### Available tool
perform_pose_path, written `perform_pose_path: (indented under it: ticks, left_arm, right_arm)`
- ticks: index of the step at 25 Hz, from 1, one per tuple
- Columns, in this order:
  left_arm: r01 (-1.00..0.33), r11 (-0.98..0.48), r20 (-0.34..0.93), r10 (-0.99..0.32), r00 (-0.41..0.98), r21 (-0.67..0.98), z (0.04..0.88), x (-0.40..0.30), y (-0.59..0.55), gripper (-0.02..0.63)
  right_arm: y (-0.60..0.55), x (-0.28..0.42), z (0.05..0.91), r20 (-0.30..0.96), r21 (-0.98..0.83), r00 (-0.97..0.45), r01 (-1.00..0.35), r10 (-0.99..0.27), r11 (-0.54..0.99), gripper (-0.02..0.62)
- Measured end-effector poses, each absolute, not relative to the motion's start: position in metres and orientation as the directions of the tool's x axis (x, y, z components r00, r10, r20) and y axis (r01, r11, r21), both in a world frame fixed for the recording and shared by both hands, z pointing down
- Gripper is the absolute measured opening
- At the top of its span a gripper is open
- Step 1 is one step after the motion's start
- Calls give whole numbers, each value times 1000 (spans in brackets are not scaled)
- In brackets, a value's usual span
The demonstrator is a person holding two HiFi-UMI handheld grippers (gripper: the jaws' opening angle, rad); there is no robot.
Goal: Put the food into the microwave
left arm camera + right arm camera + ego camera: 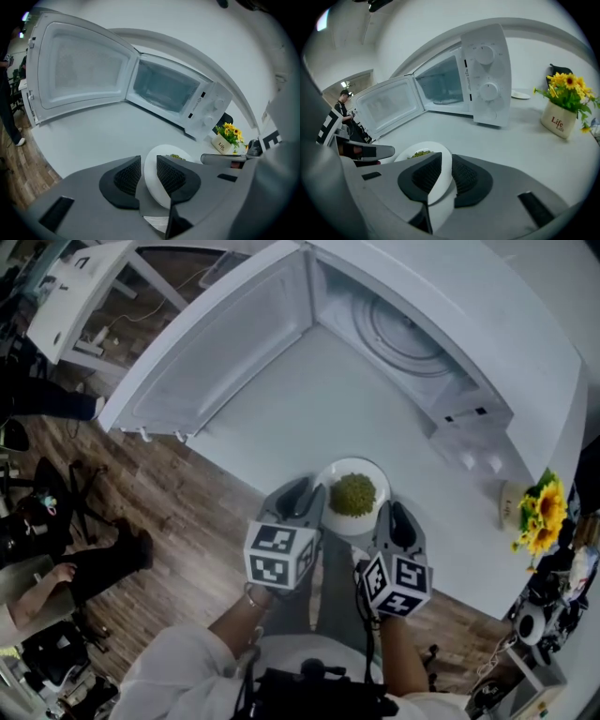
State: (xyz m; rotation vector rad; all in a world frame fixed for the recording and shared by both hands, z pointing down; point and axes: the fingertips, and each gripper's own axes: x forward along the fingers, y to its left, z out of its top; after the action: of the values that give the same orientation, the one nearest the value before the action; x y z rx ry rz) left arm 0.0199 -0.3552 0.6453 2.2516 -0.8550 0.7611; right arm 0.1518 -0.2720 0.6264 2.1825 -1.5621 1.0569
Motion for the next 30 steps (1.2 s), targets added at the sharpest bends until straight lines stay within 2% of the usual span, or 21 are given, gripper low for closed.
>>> perform_pose_path:
  ticks: [12,30]
  left_arm:
    - [-734,-584,722,-334,606,347,666,21,-350,103]
    - [-727,-573,723,-308,618,377,671,30,-350,101]
  right_arm:
    - [-261,149,655,744,-205,132,-887,-654,-413,91]
    - [-268,148,658,739,-232,112,-883,-664,-408,86]
